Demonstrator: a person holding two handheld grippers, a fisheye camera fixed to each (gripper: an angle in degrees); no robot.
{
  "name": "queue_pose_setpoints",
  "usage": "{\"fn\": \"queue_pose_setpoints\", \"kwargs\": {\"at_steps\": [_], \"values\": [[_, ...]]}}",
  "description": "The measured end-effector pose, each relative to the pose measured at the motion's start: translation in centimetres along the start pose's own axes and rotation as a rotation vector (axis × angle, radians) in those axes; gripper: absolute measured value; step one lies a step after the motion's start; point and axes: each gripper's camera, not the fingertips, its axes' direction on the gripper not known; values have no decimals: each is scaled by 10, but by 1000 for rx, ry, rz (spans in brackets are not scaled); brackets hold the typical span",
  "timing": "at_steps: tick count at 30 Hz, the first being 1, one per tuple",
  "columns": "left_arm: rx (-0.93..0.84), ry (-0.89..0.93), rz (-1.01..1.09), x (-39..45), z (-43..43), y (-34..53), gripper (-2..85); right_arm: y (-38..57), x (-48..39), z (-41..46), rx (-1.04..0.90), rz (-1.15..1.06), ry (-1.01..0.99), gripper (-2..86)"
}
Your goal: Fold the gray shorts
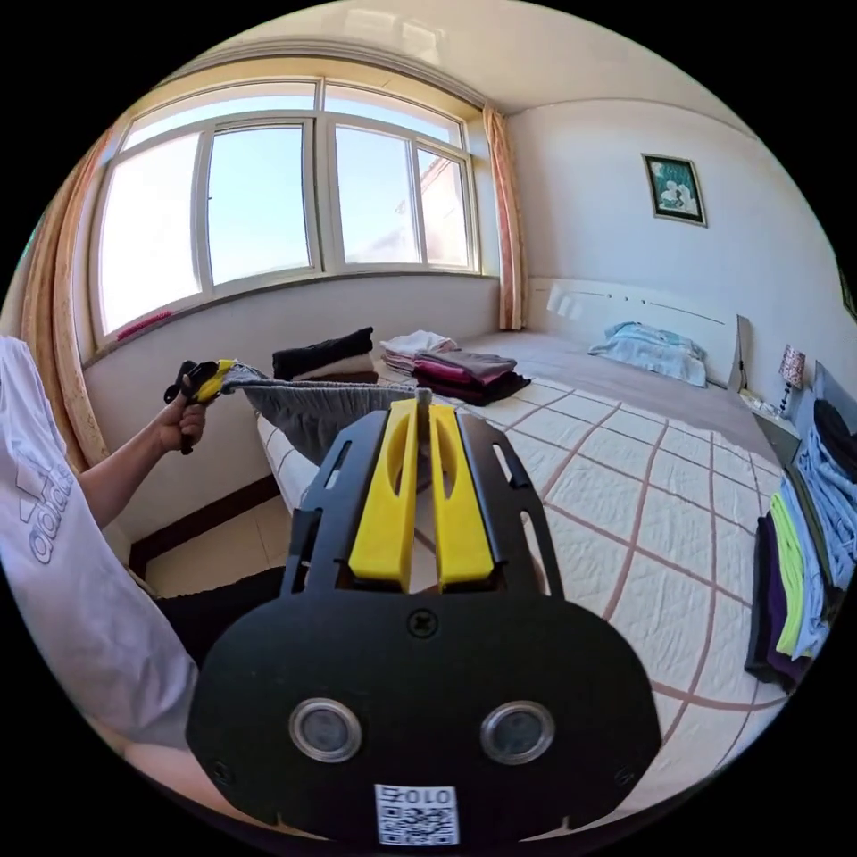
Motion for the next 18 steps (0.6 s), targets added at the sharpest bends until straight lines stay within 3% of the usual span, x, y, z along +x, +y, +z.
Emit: {"fn": "queue_pose_setpoints", "kwargs": {"at_steps": [10, 18], "values": [[11, 183, 307, 160, 85, -233, 0, -164, -11, -162, 262, -23, 277, 38], [-2, 188, 456, 271, 124, -326, 0, -243, -37, -290, 310, -150, 345, 39]]}}
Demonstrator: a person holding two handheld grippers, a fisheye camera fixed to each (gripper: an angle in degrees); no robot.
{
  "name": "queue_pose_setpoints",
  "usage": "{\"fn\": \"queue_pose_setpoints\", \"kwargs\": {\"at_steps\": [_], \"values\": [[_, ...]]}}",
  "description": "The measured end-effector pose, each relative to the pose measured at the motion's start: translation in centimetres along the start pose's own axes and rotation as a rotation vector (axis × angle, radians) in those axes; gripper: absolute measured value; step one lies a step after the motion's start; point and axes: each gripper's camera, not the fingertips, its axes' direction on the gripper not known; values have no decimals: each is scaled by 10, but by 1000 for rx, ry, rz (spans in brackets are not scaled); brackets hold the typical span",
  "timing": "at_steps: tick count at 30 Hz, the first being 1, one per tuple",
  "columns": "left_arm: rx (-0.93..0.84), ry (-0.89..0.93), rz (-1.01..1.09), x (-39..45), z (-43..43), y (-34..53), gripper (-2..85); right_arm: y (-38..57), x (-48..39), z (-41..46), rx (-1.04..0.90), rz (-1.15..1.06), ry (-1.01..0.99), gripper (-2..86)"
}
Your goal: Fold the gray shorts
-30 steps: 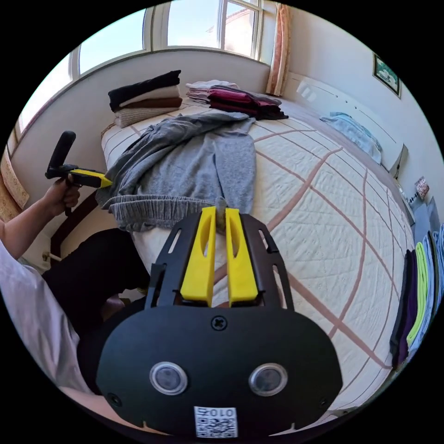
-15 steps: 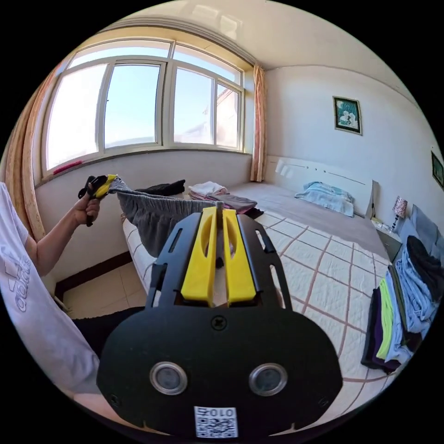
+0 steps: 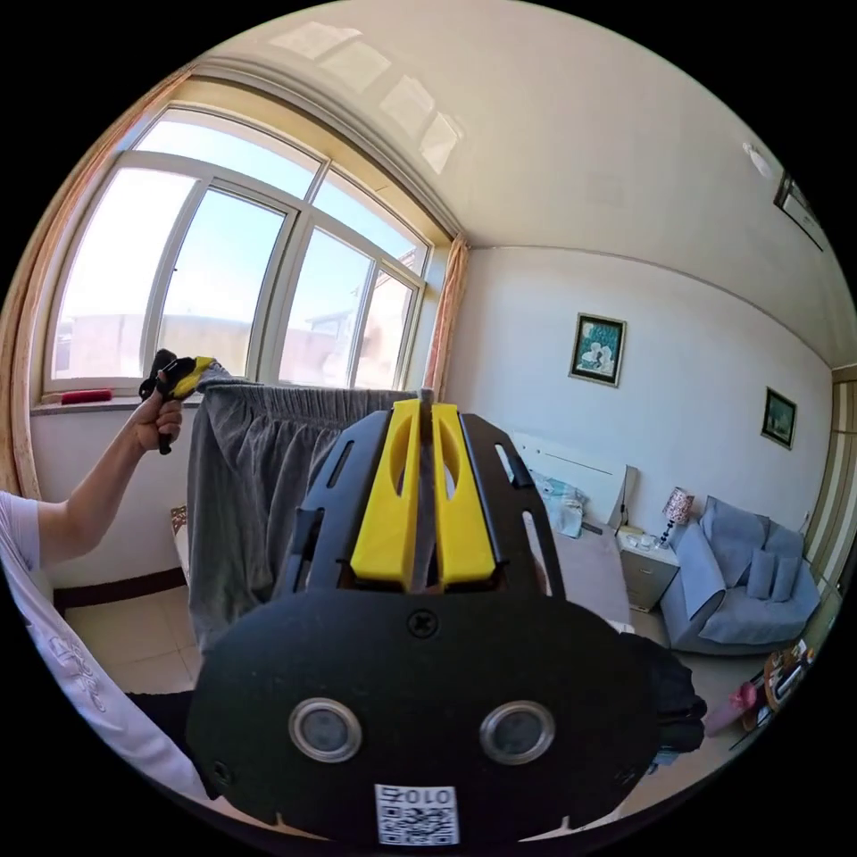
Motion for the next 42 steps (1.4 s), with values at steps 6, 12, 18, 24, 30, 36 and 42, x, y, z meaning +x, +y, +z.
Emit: {"fn": "queue_pose_setpoints", "kwargs": {"at_steps": [6, 12, 18, 24, 30, 36, 42], "values": [[-14, 14, 21, 12, 14, -23, -1, -25, -19, -78, 37, -118, -9, 39], [-8, 48, 26, 11, 22, -25, -1, -27, -43, -120, 30, -189, -4, 37], [-11, 68, 61, 21, 30, -26, -1, -19, -53, -146, 86, -183, -3, 36], [-62, 51, 194, 41, 34, -18, -1, 0, -66, -163, 149, -219, 18, 38], [-188, 68, 34, -51, 86, 19, 0, 38, -41, -94, -11, -131, 52, 40], [-342, 257, -288, -191, 224, 92, 0, 96, 22, -19, -316, -9, 299, 40], [-303, 427, -217, -213, 328, 68, -1, 58, 10, -63, -197, -42, 516, 40]]}}
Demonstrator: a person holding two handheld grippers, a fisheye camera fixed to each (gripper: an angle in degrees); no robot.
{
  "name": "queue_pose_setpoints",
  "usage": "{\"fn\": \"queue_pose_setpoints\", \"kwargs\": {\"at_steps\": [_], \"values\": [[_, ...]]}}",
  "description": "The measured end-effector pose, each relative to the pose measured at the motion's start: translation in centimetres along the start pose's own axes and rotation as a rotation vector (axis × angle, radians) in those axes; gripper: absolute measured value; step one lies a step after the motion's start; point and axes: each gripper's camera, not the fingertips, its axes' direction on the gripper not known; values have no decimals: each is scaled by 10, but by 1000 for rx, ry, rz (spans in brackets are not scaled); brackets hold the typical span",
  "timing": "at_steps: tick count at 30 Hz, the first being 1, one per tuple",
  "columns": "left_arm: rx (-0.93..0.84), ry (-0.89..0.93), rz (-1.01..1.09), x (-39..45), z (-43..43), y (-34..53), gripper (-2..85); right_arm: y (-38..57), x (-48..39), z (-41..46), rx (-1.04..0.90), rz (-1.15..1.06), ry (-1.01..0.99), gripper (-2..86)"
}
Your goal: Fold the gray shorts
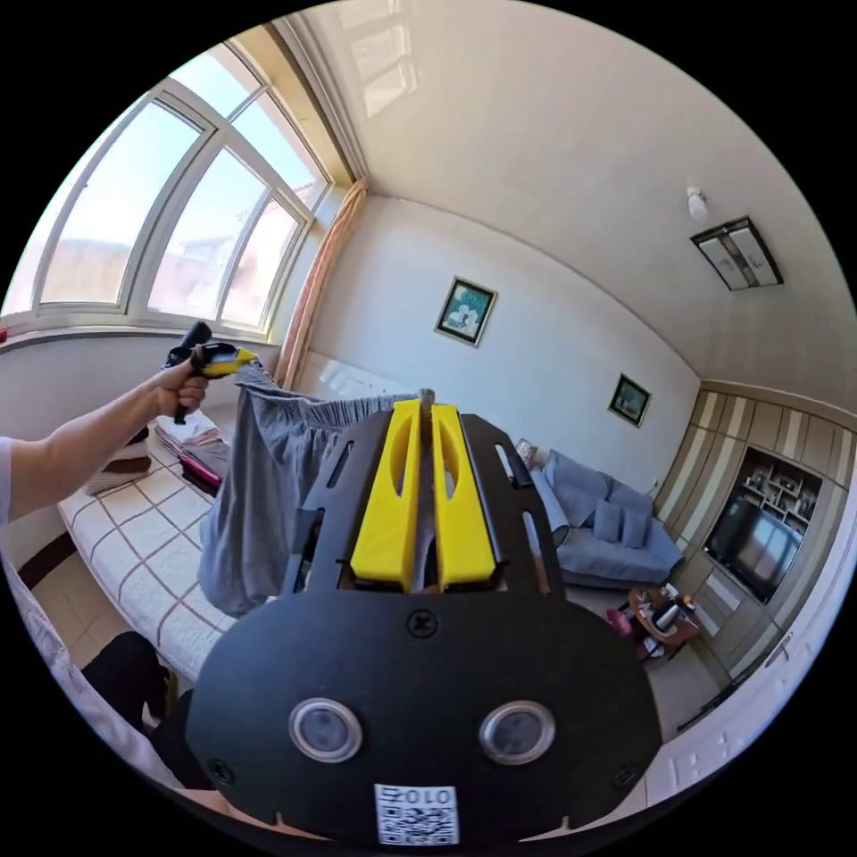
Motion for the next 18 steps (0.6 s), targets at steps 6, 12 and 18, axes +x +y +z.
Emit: {"fn": "queue_pose_setpoints", "kwargs": {"at_steps": [6, 12, 18], "values": [[-32, 85, 45, -48, -15, 3, 0, 11, -60, -35, 232, -101, -452, 40], [-151, 42, -178, -163, -88, 88, 0, 72, -197, 113, 61, -71, -1088, 42], [-206, -131, -504, -290, -168, 229, 0, 167, -371, 284, -330, 114, -1331, 43]]}}
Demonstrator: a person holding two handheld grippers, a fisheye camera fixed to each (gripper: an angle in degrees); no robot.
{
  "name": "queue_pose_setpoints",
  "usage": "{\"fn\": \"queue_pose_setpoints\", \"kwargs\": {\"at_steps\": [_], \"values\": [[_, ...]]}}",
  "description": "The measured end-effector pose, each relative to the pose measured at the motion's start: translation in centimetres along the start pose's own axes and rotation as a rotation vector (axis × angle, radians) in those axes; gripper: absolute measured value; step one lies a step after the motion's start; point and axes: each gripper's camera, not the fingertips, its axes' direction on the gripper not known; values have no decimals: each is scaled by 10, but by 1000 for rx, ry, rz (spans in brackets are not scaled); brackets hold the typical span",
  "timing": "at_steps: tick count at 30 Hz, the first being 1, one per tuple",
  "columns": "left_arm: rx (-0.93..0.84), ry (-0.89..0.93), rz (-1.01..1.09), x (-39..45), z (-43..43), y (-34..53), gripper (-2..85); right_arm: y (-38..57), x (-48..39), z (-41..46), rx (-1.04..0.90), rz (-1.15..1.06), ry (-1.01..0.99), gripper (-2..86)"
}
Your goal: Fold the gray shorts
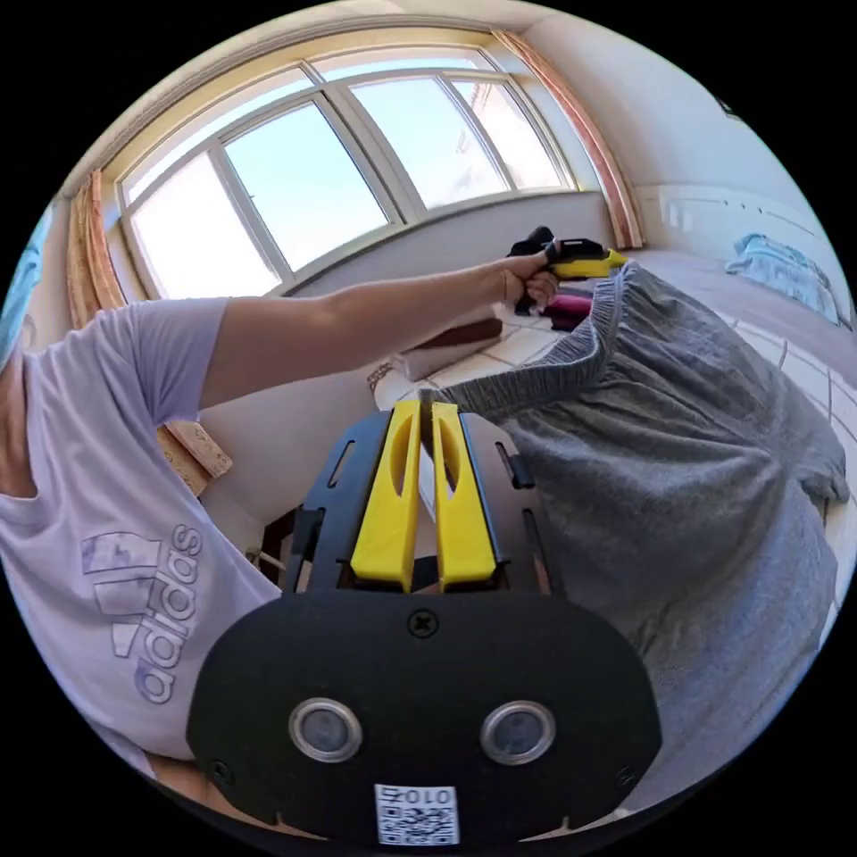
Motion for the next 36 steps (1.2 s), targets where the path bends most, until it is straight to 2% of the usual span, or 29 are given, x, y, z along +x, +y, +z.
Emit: {"fn": "queue_pose_setpoints", "kwargs": {"at_steps": [4, 7, 11, 15, 17, 19, 21, 24, 26, 29, 31, 36], "values": [[-39, -115, -171, -88, -22, 63, 0, 5, 29, 80, -122, 50, 28, 43], [-88, -224, -206, -111, -40, 99, 2, -5, 34, 106, -134, 45, 1, 42], [3, -277, -266, -117, -69, 137, 11, -26, 29, 154, -194, -21, 4, 45], [86, -491, -317, -95, -99, 189, 37, -31, 32, 196, -235, -64, 77, 60], [134, -540, -315, -75, -108, 219, 48, -28, 27, 194, -240, -104, -23, 76], [177, -538, -179, -26, -104, 264, 62, -18, 19, 172, -196, -130, -76, 83], [148, -577, -95, 16, -84, 306, 73, 1, 12, 138, -135, -143, -32, 89], [104, -652, -8, 64, -40, 384, 88, 47, 26, 75, -84, 0, 292, 112], [77, -674, -9, 75, -16, 426, 97, 93, 52, 19, -83, 225, 579, 130], [44, -710, -46, 79, 10, 475, 111, 150, 77, -41, -129, 463, 856, 144], [64, -664, -81, 78, 19, 494, 120, 178, 90, -64, -125, 585, 912, 151], [38, -685, -142, 75, 28, 497, 131, 226, 133, -84, -26, 837, 734, 154]]}}
